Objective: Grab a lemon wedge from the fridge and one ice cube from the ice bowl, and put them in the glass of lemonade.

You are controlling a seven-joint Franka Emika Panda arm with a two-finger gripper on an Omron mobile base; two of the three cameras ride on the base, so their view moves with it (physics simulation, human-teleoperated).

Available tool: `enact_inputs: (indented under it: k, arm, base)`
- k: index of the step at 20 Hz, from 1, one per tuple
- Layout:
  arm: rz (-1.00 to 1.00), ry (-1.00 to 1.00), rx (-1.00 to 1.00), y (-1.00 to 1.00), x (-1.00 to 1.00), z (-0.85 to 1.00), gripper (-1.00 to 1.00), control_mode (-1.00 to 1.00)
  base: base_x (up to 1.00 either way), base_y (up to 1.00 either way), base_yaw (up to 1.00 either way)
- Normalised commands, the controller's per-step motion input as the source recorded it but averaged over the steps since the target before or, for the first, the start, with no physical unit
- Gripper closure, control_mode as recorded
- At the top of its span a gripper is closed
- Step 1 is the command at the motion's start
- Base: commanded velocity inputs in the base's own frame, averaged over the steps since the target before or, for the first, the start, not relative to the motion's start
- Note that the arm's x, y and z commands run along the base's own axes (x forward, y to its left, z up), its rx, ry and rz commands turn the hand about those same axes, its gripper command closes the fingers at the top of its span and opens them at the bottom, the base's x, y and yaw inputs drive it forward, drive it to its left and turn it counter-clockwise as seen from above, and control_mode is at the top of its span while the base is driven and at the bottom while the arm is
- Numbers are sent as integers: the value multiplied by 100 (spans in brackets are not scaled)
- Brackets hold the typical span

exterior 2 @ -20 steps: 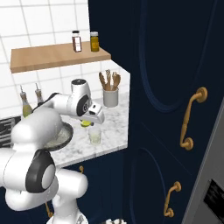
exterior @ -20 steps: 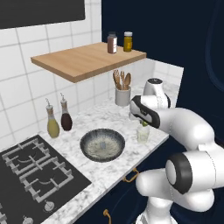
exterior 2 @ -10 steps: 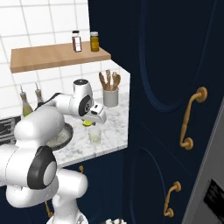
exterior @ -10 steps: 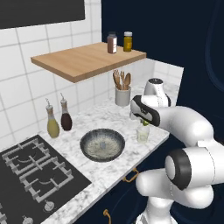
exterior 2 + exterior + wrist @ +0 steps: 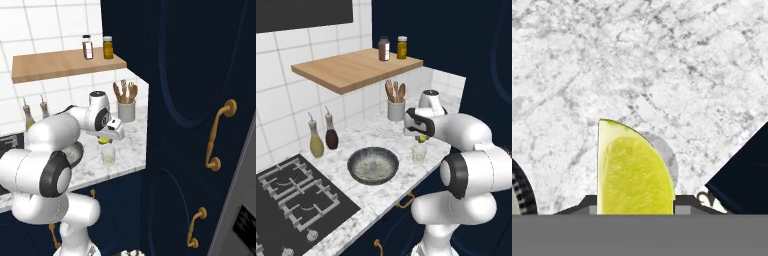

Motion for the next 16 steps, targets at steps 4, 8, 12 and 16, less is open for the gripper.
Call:
enact_inputs:
  k: [4, 8, 12, 16]
  arm:
    - [0, -1, 0, 0, 1, -4, 100, -100]
    - [0, 0, 0, 0, 0, -26, 100, -100]
    - [0, 0, 0, 0, 0, -11, 100, -100]
    - [0, 0, 0, 0, 4, 0, 100, -100]
  base:
    - [0, 0, 0]
    - [0, 0, 0]
    - [0, 0, 0]
    - [0, 0, 0]
